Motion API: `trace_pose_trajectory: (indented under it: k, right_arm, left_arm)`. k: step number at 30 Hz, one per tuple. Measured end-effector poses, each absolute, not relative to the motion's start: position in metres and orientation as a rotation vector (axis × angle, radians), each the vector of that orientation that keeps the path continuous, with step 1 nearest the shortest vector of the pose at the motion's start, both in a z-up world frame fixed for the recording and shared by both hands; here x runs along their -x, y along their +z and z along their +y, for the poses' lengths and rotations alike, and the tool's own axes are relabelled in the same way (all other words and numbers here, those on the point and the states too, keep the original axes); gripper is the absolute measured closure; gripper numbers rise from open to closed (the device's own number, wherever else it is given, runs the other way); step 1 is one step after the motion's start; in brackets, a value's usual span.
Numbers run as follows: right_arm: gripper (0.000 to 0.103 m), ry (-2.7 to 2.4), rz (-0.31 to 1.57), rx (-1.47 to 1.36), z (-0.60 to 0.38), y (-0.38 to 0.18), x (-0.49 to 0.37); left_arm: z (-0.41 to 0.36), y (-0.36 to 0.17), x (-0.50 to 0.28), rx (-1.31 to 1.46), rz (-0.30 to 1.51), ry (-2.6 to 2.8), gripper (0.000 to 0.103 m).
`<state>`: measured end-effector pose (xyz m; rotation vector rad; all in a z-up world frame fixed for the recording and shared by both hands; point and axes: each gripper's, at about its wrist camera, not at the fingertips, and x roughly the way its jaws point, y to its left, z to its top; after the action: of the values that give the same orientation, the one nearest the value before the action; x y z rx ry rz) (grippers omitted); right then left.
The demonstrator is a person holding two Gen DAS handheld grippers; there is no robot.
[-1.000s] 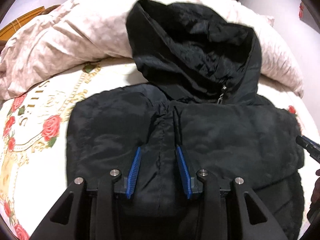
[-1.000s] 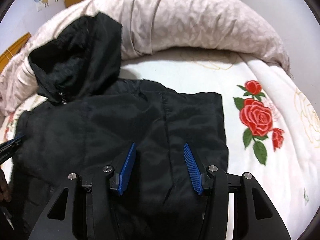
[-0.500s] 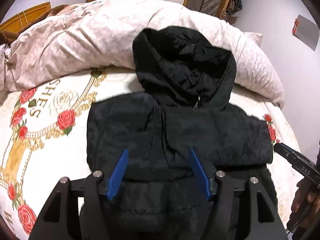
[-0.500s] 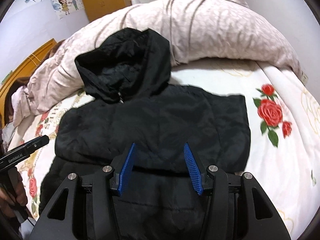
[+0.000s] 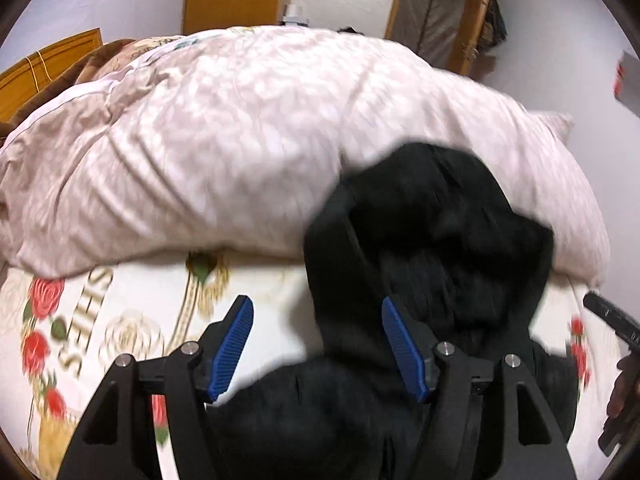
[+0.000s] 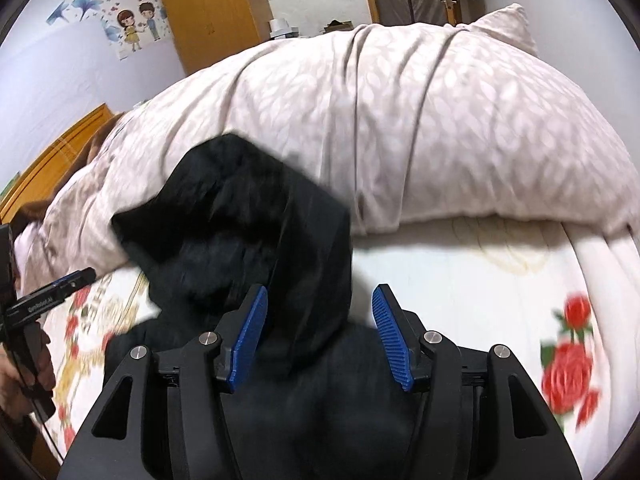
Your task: Fold large clothes
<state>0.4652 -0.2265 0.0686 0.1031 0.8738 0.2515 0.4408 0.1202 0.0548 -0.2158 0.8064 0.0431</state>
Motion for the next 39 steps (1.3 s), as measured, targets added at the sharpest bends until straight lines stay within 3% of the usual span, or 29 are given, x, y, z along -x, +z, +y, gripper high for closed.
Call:
trace_pose_trajectory:
  k: [5, 9, 20, 21, 22, 23, 24, 25, 28, 39]
  right_arm:
    - [0.048, 0.248, 0.862, -0.102, -0.227, 0.067, -0.528]
    - [0.048, 0.277, 0.930, -0.115, -0.223, 0.041, -0.574]
    - [0.047, 0.478, 1.084, -0.025, -0.190, -0.015, -0.598]
    - [0.049, 0.484, 1.089, -0.019, -0.187, -0.016, -0.598]
    - [0.072, 0.486, 1.089, -0.022, -0.185, -0.016, -0.597]
    - [0.085, 0.473, 1.084, -0.015, -0.184, -0.014, -0.595]
    - [0.089, 0.470, 1.070, -0.011, -0.182, -0.012, -0.592]
    - [0.095, 0.479, 1.056, -0.010, -0.181, -0.008, -0.588]
    - [0.097, 0.486, 1.002, 0.003, -0.180, 0.008, -0.569]
    - [0.098, 0.509, 0.852, -0.126, -0.229, 0.079, -0.438]
  left_arm:
    - [0.138, 0.059, -0.503, 0.243, 0.761, 0.061, 0.027]
    - [0.140, 0.031, -0.549, 0.245, 0.839, 0.034, 0.025]
    - [0.103, -0.042, -0.558, 0.207, 0.957, -0.176, 0.027]
    - [0.099, -0.043, -0.556, 0.191, 0.947, -0.178, 0.039]
    - [0.097, -0.043, -0.555, 0.182, 0.938, -0.181, 0.057]
    - [0.095, -0.043, -0.553, 0.177, 0.933, -0.183, 0.067]
    - [0.094, -0.041, -0.549, 0.178, 0.923, -0.183, 0.084]
    - [0.092, -0.037, -0.544, 0.177, 0.905, -0.182, 0.087]
    - [0.086, -0.018, -0.524, 0.155, 0.835, -0.178, 0.092]
    - [0.074, 0.060, -0.376, 0.148, 0.639, -0.275, 0.093]
